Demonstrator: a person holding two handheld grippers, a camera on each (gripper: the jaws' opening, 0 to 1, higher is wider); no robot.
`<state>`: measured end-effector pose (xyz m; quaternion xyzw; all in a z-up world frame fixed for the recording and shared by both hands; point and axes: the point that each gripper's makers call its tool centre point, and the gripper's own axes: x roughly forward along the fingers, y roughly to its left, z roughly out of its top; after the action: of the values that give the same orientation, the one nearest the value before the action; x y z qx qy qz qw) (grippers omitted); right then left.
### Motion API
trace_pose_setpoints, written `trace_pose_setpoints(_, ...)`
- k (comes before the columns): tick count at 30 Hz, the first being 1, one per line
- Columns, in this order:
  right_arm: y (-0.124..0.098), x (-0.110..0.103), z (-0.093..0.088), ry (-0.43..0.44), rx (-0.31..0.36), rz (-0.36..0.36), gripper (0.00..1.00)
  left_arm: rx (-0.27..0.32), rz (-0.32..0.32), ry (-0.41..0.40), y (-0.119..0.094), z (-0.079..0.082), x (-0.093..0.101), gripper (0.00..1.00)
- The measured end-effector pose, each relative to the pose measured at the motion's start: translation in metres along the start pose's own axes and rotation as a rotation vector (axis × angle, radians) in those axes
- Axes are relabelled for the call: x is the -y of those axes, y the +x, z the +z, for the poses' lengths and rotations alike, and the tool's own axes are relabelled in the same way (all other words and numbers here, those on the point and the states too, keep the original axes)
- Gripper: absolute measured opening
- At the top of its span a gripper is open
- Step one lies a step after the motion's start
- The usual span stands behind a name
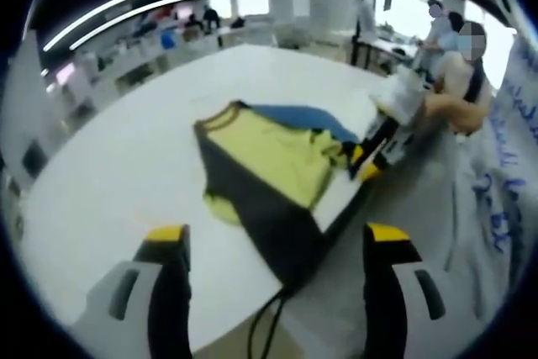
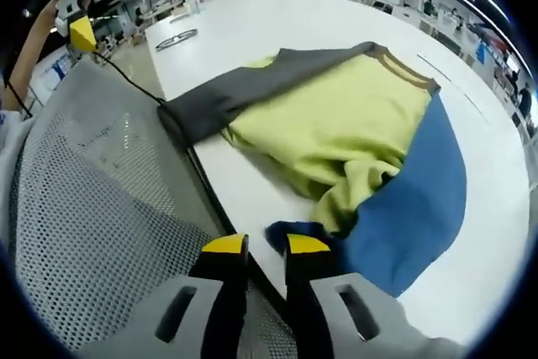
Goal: Fold the garment on the visible template until the final outline fits inside the template.
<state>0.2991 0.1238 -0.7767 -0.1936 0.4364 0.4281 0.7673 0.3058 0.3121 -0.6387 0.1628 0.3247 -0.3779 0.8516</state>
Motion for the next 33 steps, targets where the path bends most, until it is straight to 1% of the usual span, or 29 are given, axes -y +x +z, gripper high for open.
trace_pose_setpoints(7, 0.007, 0.002, -0.002, -0.017, -0.024, 0.0, 0.14, -0.004, -0.006, -0.003, 0.0, -0.001, 0.002, 0.81)
trace_pose_setpoints(9, 0.008, 0.003, -0.002, -0.031, -0.028, -0.008, 0.12, -0.008, -0.008, -0.005, 0.0, -0.002, 0.002, 0.81)
trace_pose_setpoints(12, 0.008, 0.008, -0.002, -0.007, -0.029, -0.027, 0.07, -0.011, -0.017, -0.007, 0.001, -0.002, 0.003, 0.82)
trace_pose_setpoints(13, 0.008, 0.01, -0.002, -0.013, -0.03, -0.032, 0.06, -0.01, -0.019, -0.008, 0.001, -0.002, 0.004, 0.83)
trace_pose_setpoints(16, 0.008, 0.009, -0.003, -0.03, -0.033, -0.026, 0.06, -0.01, -0.02, -0.006, 0.001, -0.002, 0.004, 0.85)
trace_pose_setpoints(20, 0.009, 0.008, -0.002, -0.065, -0.044, -0.036, 0.06, -0.018, -0.024, -0.003, 0.003, -0.002, 0.005, 0.89)
trace_pose_setpoints(23, 0.009, 0.008, -0.002, -0.079, -0.049, -0.045, 0.06, -0.018, -0.029, 0.0, 0.004, -0.002, 0.006, 0.89)
trace_pose_setpoints(28, 0.008, 0.011, -0.002, -0.079, -0.049, -0.066, 0.03, -0.016, -0.033, 0.001, 0.005, -0.001, 0.008, 0.89)
trace_pose_setpoints(30, 0.008, 0.012, -0.002, -0.058, -0.046, -0.064, 0.03, -0.027, -0.033, 0.001, 0.004, -0.003, 0.007, 0.89)
trace_pose_setpoints(33, 0.008, 0.013, -0.002, -0.031, -0.041, -0.051, 0.03, -0.023, -0.03, -0.008, 0.003, -0.003, 0.007, 0.89)
